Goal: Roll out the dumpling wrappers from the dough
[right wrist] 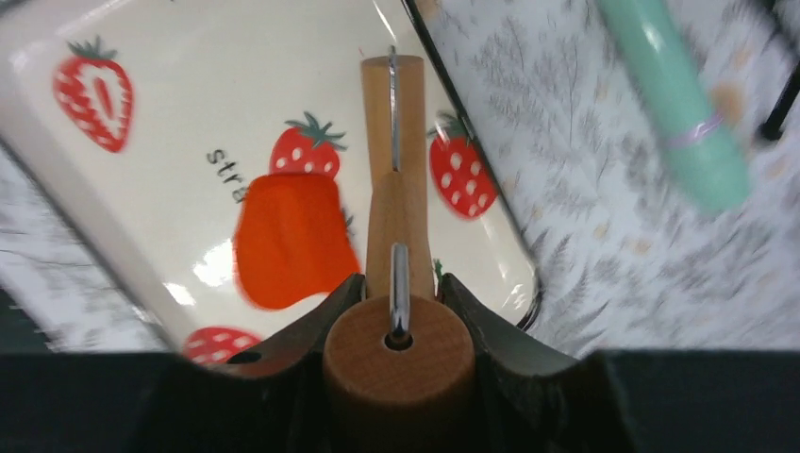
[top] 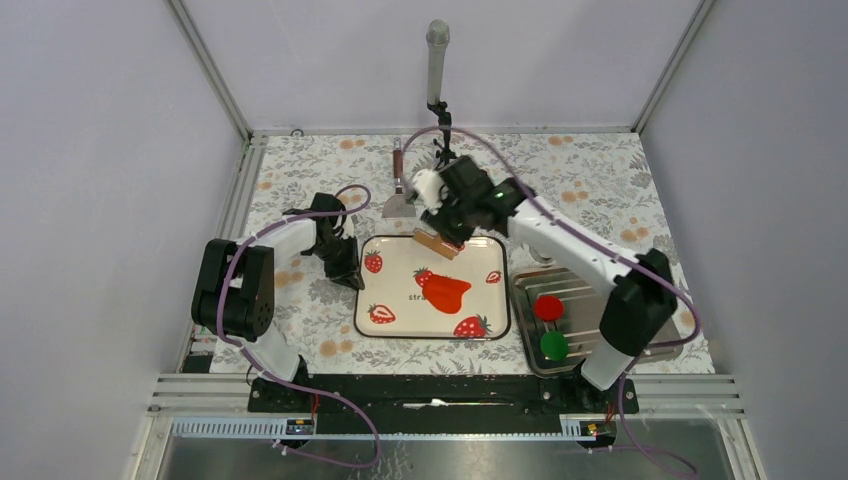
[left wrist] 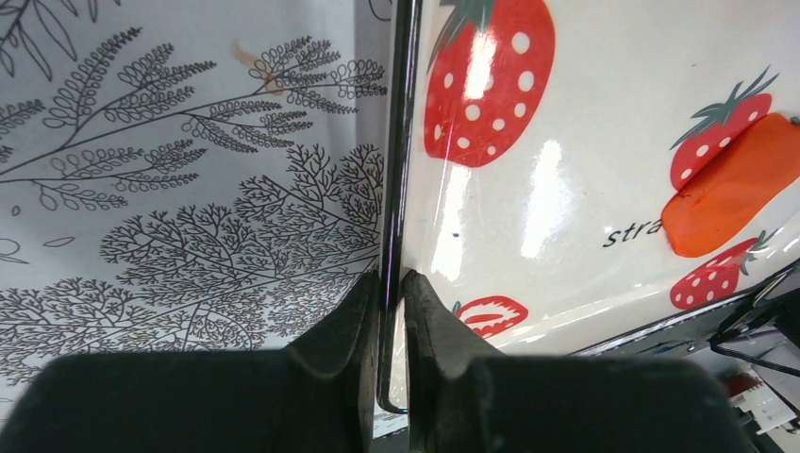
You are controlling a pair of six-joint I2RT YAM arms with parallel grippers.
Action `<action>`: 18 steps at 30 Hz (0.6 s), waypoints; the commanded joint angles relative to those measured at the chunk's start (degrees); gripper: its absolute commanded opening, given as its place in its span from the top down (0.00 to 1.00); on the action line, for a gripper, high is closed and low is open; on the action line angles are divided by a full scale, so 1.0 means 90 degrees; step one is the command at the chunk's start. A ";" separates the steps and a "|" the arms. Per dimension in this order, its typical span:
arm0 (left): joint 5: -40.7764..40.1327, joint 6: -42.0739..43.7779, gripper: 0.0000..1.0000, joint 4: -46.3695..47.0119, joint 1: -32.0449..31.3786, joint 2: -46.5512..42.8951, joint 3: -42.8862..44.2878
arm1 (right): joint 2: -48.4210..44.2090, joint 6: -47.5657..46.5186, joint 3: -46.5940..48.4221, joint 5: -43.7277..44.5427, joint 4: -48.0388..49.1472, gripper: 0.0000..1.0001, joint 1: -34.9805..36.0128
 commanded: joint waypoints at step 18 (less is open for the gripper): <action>0.0004 -0.0352 1.00 0.0305 0.0006 -0.0134 -0.0214 | -0.0503 0.5022 -0.1625 -0.4026 0.0125 1.00 -0.2198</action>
